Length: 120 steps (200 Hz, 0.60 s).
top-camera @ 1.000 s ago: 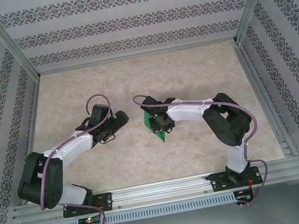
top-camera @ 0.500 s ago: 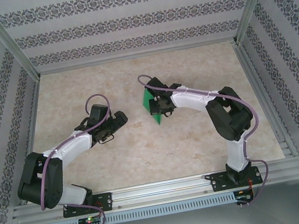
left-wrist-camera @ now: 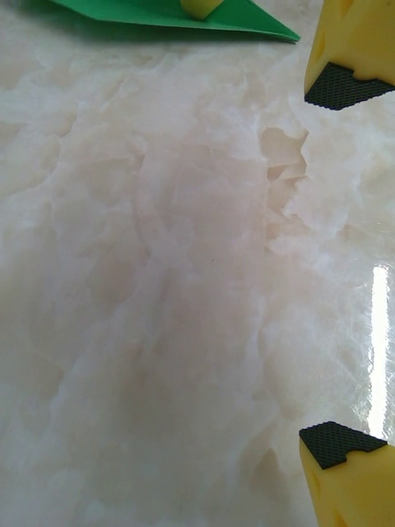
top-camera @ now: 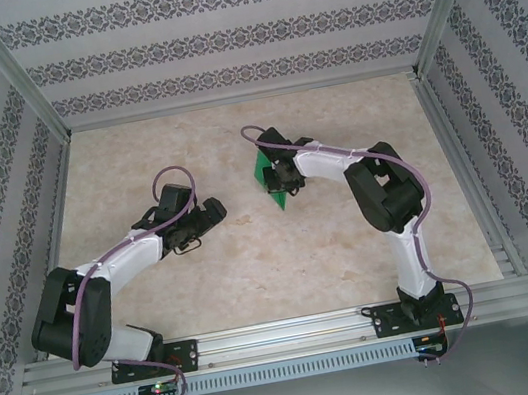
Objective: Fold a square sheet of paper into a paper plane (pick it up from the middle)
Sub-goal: Move the paper plane to the center of the table.
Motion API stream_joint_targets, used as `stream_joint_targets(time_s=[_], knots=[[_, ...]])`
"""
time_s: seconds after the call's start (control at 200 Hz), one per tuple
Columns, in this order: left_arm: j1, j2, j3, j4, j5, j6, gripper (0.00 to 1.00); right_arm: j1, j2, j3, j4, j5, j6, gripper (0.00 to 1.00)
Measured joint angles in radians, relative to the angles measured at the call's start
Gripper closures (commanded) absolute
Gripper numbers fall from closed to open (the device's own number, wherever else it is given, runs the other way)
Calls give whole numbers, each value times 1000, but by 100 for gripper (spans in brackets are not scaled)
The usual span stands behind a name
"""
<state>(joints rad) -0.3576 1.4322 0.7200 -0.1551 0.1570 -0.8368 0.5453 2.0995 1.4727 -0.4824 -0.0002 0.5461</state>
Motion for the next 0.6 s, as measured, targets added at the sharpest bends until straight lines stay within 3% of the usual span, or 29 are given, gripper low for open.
stream_joint_targets(time_s=[0.25,0.6], knots=[[0,2,2,-15,0,0,0,0,7,0,5,3,5,86],[1,1,126,-124,-51,43,0,0,-48,11,-32,-1,4,66]])
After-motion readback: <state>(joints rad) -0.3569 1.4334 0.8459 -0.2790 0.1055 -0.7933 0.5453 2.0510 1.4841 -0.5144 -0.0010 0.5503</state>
